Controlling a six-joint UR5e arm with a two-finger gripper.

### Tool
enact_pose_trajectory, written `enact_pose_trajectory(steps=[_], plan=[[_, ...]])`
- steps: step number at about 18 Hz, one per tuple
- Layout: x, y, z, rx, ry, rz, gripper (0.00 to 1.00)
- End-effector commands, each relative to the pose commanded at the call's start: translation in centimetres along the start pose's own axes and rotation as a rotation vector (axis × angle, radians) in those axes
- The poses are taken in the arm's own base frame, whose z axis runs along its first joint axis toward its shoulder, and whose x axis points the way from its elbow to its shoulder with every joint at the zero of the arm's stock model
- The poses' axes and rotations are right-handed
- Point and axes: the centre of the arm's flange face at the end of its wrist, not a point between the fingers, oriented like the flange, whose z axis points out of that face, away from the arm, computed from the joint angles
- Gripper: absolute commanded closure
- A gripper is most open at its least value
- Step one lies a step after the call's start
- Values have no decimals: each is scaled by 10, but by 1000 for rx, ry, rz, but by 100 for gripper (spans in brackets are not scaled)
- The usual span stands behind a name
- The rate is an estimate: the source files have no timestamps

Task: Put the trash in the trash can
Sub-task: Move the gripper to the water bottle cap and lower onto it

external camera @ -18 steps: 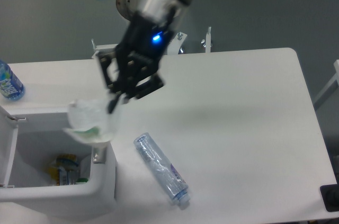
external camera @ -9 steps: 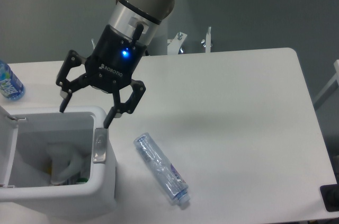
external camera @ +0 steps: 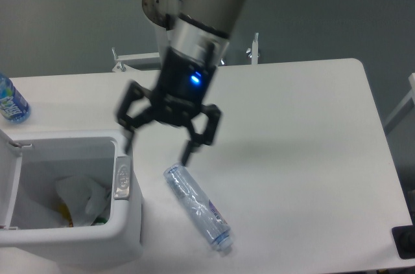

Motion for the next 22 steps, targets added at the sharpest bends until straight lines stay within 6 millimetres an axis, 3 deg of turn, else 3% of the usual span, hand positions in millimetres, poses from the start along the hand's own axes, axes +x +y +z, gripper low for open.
enact_pose_trajectory(steps=[1, 4, 10, 14, 17, 22], plan=[[-10, -1, 5, -7, -22, -10, 0], [-49, -4, 45, -54, -59, -51, 0], [-93, 6, 121, -158, -133, -84, 0], [-102, 25, 163, -227, -131, -97, 0], [-93, 42, 197, -286, -167, -82, 0], [-83, 54, 220, -322, -185, -77, 0]])
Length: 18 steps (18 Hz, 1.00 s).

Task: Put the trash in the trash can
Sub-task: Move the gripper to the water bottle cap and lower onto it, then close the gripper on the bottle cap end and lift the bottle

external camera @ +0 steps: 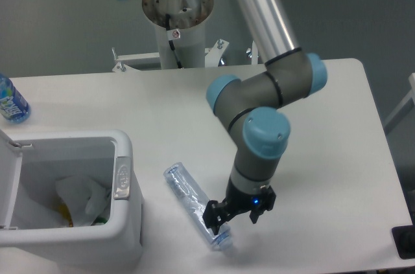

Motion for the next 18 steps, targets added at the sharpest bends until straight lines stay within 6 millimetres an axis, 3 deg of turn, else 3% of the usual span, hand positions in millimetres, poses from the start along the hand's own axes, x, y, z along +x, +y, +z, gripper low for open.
enact_pose_trajectory(steps=[2, 4, 15, 18], plan=[[0, 1, 15, -21, -24, -4, 0], [15, 5, 28, -37, -44, 18, 0], [8, 12, 57, -83, -95, 5, 0], [18, 16, 65, -94, -109, 23, 0]])
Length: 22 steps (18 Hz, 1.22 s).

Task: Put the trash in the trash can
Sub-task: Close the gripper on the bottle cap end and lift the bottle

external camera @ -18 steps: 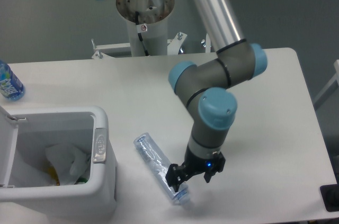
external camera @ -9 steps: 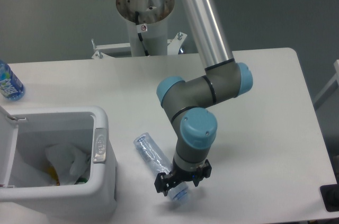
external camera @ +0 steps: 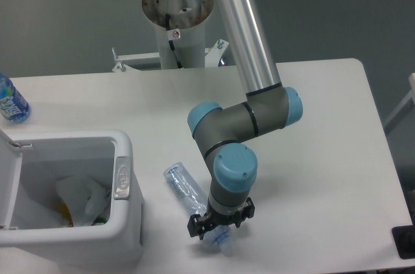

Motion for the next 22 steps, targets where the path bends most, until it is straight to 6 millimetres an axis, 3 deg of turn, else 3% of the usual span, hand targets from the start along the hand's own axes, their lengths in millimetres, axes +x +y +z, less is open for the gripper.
enact_pose_trajectory(steps=[2, 5, 16, 22], plan=[[0, -1, -1, 3, 0, 0, 3], [0, 0, -3, 3, -2, -4, 27], [2, 1, -15, 18, -2, 8, 36], [4, -3, -57, 73, -4, 56, 41]])
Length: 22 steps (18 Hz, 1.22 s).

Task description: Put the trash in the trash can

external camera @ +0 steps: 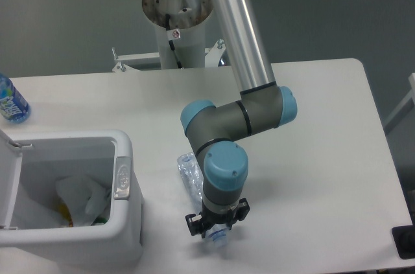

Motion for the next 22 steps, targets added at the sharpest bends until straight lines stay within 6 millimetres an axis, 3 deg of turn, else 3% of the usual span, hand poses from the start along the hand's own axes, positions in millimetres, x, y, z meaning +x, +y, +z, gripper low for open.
enact_pose_trajectory(steps=[6, 15, 18, 22], plan=[[-14, -11, -72, 114, 21, 14, 45], [-44, -39, -270, 505, 229, -23, 45], [-38, -49, -320, 637, 216, 13, 45], [-19, -49, -358, 760, 206, 70, 45]])
